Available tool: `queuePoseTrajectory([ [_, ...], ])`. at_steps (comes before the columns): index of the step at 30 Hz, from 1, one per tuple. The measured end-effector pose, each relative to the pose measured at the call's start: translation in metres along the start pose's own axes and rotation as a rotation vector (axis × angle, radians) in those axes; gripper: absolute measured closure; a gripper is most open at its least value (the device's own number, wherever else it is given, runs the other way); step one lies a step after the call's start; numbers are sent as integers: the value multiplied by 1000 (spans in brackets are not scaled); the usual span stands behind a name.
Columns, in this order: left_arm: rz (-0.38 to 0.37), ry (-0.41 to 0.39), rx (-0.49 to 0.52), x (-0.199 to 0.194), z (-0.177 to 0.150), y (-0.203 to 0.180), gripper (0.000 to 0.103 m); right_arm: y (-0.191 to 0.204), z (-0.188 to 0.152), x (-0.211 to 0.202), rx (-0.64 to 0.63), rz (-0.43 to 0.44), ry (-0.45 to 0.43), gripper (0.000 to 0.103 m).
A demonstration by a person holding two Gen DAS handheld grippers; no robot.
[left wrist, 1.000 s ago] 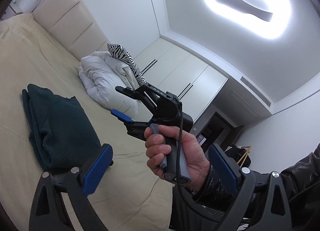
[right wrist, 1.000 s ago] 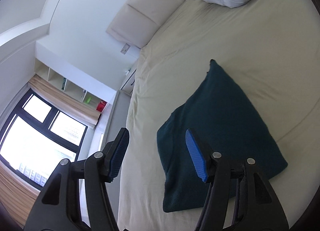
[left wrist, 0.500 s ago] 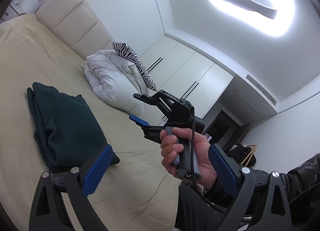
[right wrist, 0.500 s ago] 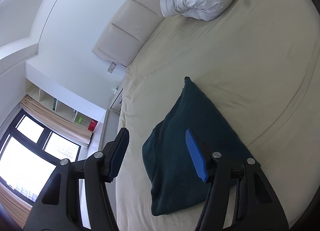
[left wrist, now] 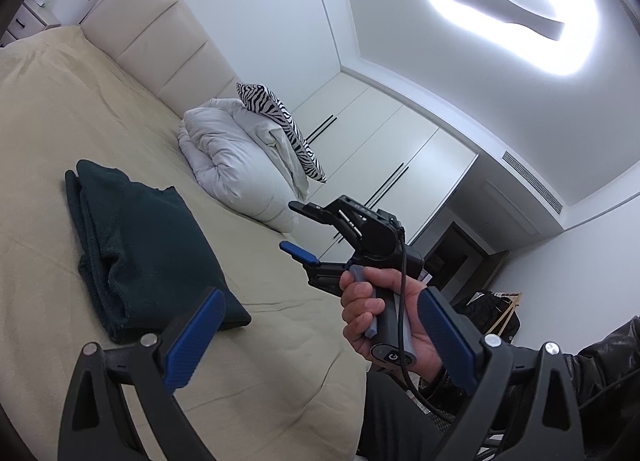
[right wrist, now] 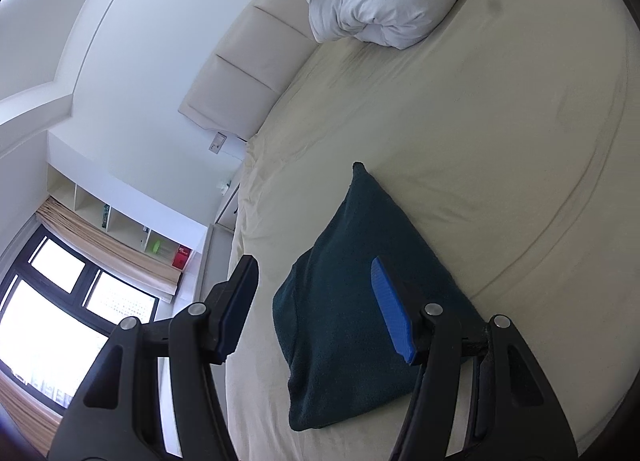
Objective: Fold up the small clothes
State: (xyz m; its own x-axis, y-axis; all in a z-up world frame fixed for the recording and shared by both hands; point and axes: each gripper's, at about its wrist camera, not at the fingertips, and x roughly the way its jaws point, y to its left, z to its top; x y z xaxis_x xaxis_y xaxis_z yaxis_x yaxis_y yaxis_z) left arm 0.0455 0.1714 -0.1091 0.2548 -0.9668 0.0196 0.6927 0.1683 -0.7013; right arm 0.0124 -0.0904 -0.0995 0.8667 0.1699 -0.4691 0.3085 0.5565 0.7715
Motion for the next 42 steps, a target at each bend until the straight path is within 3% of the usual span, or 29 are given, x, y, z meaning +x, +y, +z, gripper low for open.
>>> queuePoseTrajectory([
  [13,62,-46,-9,-11,2,11,0,2,4,-21,-169,33,79,45],
  [18,128,-47,-26,-16,-3,16,0,5,9,-40,-237,60,85,45],
  [23,210,-101,-91,-31,-6,27,0,3,17,-53,-307,97,94,45],
  [28,315,-79,-131,-24,12,32,0,-2,31,-29,-313,123,150,45],
  [33,391,-8,-115,24,62,37,0,5,54,26,-301,141,227,45],
  [39,546,199,43,144,108,59,2,9,84,109,-261,175,331,45],
  [42,599,265,29,185,117,92,6,-2,93,156,-185,193,410,45],
])
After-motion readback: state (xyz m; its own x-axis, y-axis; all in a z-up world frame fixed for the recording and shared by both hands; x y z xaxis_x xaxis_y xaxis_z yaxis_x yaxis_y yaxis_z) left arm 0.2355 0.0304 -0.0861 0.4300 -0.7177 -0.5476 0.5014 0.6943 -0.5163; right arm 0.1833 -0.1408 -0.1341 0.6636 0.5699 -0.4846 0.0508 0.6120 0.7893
